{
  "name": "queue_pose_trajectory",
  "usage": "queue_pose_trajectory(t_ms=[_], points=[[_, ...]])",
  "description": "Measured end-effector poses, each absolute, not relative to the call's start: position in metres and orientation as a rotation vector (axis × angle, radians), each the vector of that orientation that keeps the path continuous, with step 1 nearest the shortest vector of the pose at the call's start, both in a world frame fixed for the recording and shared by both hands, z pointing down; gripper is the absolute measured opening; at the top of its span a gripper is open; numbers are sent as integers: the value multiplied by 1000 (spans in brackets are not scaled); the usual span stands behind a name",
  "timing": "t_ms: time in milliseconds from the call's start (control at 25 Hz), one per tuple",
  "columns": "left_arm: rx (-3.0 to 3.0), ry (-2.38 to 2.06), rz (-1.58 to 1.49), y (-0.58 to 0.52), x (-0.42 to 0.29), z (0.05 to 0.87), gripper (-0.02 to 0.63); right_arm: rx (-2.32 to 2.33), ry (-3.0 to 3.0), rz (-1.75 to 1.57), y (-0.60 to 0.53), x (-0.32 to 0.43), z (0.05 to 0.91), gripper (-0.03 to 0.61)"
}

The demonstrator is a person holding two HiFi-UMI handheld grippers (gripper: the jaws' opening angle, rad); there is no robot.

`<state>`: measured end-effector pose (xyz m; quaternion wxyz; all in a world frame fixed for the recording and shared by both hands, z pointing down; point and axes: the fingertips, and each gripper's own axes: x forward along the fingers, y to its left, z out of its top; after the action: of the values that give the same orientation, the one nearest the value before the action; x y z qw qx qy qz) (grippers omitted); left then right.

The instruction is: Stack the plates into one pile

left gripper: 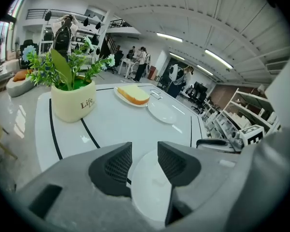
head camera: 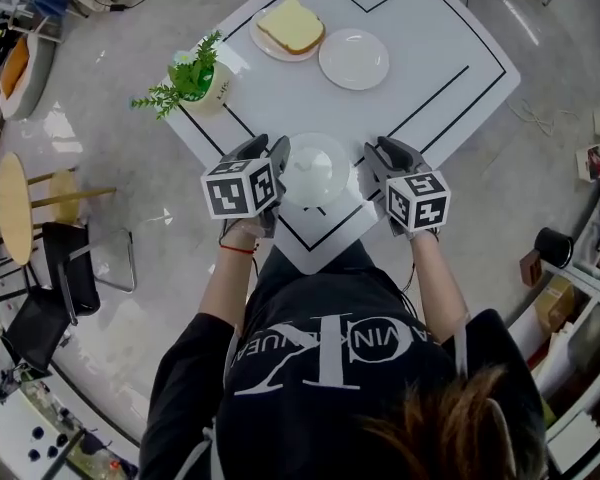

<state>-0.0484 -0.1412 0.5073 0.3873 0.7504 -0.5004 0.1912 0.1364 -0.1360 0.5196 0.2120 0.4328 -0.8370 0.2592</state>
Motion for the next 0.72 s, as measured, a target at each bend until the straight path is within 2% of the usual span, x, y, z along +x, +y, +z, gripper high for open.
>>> queue_pose_trajectory(t_ms=[720], points=[[1977, -1155, 439, -231, 20, 520, 173, 1295, -2314, 745, -235, 173, 516, 126]])
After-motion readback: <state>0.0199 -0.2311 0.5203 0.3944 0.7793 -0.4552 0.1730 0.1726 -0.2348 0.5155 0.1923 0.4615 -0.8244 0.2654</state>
